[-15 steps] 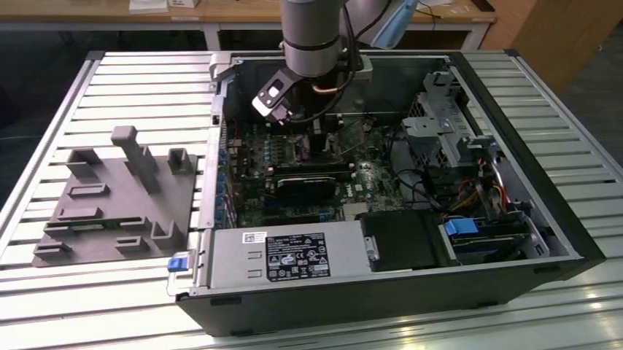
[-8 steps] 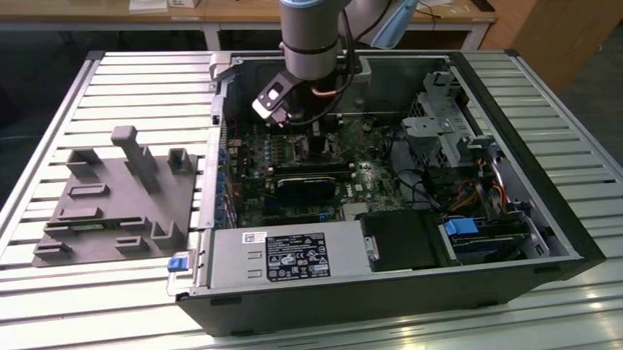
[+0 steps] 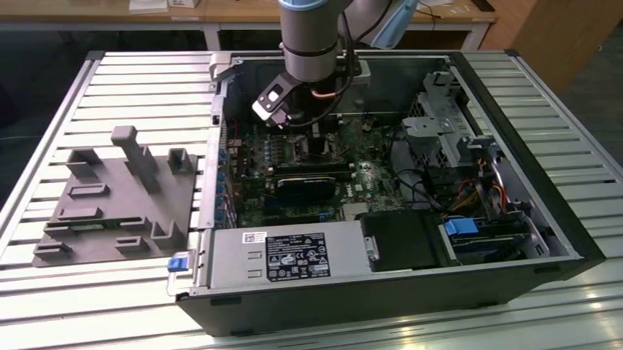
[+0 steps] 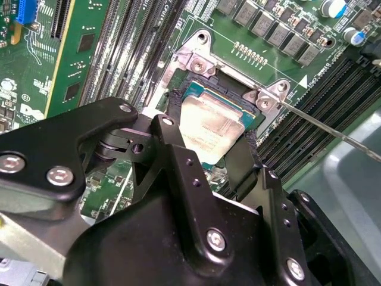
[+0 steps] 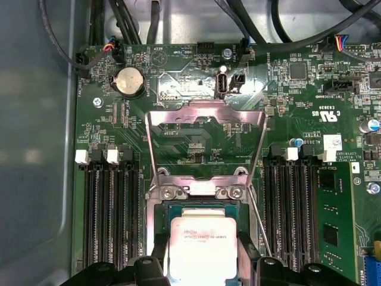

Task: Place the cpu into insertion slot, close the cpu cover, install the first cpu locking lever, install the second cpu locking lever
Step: 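Place the cpu into insertion slot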

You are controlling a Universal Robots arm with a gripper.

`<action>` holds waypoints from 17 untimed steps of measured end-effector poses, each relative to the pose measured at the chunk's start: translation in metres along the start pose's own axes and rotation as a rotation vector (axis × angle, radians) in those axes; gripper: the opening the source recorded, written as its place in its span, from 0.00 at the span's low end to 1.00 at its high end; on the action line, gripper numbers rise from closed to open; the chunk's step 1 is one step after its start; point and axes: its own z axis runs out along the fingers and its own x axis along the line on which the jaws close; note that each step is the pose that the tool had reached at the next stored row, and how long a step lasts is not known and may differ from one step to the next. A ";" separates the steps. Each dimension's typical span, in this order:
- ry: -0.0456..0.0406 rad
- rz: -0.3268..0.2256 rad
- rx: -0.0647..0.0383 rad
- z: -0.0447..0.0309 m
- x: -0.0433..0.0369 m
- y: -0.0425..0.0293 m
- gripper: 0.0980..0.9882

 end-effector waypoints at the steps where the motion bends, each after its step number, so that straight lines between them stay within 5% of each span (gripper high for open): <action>1: 0.0002 0.000 0.000 0.0001 0.0000 0.0000 0.49; 12: 0.0003 0.000 0.000 0.0013 0.0000 -0.0001 0.49; 17: 0.0003 0.000 0.000 0.0015 0.0000 -0.0001 0.58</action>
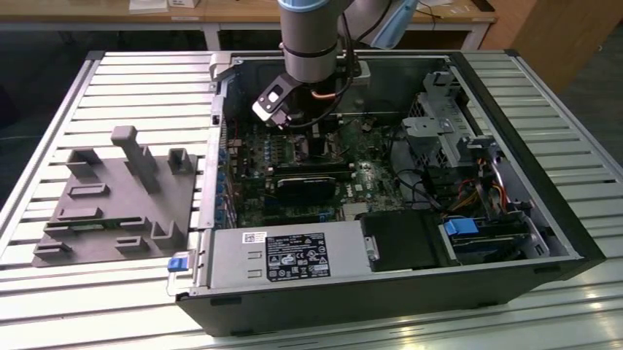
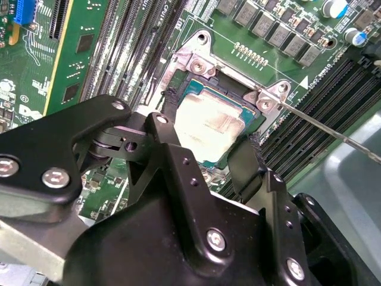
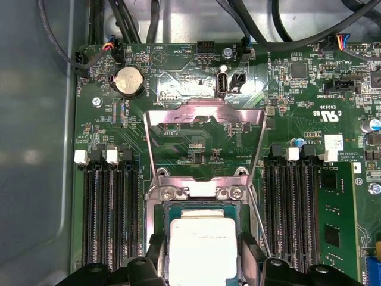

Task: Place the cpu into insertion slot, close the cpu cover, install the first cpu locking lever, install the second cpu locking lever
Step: 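Place the cpu into insertion slot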

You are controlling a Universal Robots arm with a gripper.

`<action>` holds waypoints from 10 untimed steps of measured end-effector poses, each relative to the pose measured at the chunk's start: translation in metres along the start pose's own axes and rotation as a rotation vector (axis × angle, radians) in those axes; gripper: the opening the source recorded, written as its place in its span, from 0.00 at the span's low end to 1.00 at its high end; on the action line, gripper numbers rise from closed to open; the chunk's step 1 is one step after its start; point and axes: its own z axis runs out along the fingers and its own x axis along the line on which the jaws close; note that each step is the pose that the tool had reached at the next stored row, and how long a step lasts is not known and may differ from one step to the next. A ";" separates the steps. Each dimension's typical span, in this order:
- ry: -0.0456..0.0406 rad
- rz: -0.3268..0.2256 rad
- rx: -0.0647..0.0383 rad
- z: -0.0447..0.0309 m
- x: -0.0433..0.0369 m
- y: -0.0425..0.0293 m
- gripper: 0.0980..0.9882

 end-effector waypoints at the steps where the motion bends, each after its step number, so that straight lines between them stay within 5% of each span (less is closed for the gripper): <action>1: 0.0001 0.000 0.000 0.0000 0.0000 0.0000 0.58; 10: 0.0001 0.000 0.000 -0.0077 0.0001 0.0007 0.58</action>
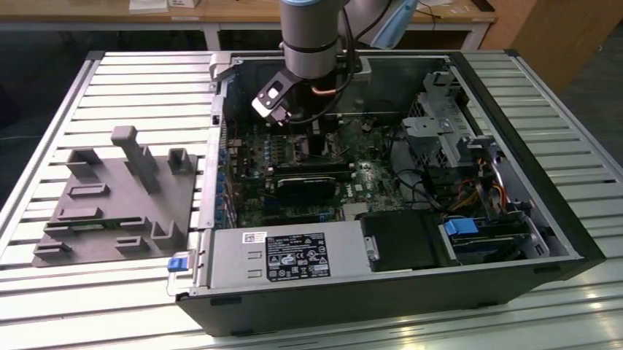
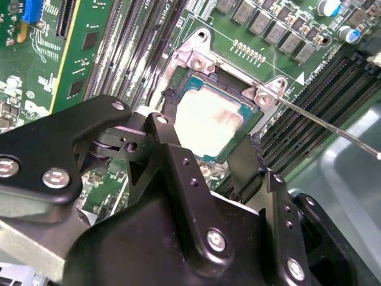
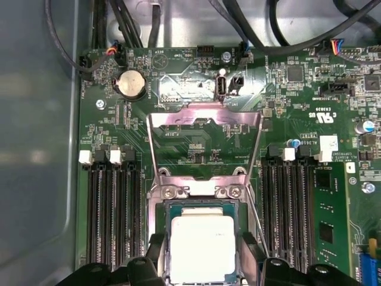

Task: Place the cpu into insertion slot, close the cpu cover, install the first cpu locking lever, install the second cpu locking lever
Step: 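Place the cpu into insertion slot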

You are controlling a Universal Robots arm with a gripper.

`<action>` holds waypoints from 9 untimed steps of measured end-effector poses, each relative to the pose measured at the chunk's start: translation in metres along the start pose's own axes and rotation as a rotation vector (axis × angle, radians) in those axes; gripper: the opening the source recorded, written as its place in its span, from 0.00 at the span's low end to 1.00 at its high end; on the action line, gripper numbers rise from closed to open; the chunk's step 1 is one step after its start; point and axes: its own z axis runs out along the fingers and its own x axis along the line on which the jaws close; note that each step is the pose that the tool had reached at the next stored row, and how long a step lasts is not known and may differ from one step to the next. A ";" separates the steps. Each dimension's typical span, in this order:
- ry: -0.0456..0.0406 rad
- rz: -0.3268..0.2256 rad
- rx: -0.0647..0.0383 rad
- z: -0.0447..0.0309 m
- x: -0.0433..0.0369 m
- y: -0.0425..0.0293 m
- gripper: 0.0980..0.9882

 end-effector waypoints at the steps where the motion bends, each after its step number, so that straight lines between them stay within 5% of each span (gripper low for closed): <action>1: -0.0001 0.000 0.000 -0.0011 0.0000 0.0001 0.58; 9: -0.0001 0.000 0.000 -0.0020 0.0000 0.0002 0.56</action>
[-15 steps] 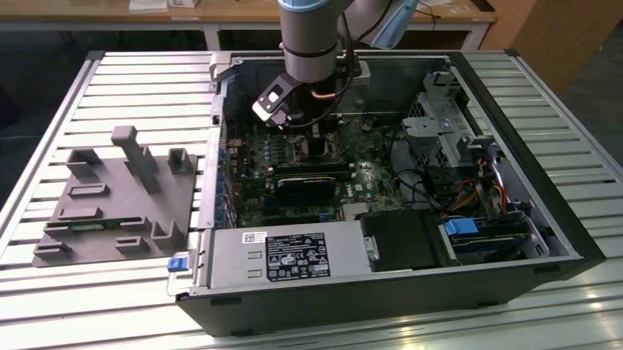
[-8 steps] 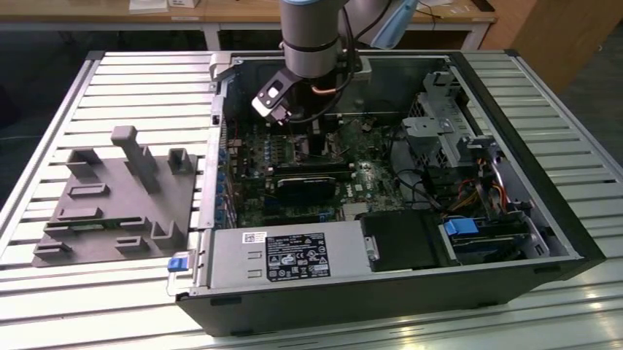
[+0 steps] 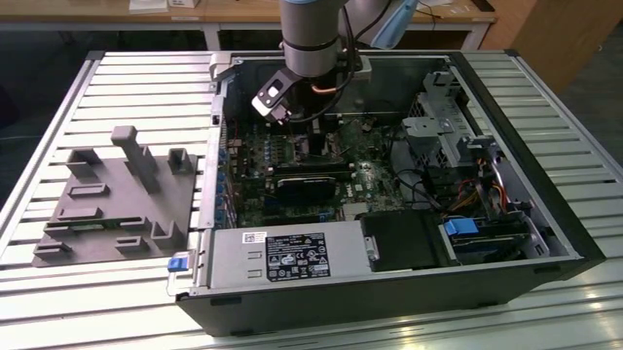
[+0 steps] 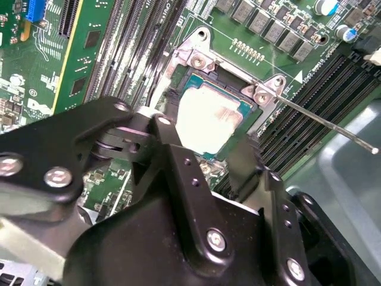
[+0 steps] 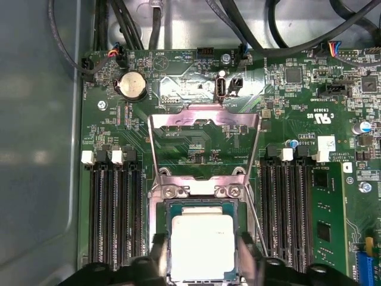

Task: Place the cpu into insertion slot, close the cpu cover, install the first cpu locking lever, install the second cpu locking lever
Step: 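Place the cpu into insertion slot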

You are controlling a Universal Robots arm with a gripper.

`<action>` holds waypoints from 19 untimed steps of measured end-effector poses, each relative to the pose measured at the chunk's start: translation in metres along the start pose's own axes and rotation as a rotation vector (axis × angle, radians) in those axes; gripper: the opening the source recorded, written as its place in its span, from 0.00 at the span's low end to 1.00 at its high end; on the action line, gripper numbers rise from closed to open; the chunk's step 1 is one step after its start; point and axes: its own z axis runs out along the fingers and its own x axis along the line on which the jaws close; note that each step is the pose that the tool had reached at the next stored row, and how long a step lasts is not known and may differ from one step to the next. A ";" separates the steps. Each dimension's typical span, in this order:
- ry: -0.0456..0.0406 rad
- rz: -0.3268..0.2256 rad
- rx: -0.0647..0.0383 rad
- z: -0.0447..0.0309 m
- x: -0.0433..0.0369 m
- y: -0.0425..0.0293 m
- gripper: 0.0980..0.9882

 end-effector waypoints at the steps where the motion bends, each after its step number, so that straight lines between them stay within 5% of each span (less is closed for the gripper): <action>1: 0.0000 0.000 0.000 -0.0001 0.0000 0.0000 0.56; 12: 0.0001 0.000 0.000 -0.0009 0.0000 0.0001 0.03; 19: 0.0003 0.000 0.000 -0.0007 0.0000 0.0008 0.00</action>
